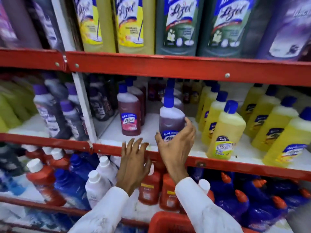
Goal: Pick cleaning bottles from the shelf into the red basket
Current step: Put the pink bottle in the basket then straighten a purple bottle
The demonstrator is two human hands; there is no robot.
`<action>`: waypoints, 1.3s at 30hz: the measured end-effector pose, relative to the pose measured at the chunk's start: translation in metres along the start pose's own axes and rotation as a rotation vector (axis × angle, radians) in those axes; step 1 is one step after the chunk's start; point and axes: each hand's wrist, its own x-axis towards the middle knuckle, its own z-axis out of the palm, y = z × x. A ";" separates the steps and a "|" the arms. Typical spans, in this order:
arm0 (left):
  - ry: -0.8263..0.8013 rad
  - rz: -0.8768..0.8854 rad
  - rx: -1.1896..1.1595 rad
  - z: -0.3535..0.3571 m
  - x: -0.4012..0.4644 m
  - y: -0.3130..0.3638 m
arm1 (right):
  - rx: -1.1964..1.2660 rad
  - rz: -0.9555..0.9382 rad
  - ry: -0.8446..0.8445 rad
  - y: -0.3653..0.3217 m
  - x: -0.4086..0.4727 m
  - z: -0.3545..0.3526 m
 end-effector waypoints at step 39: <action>-0.010 0.047 -0.118 0.027 -0.003 -0.016 | 0.354 0.070 0.020 -0.044 0.022 -0.059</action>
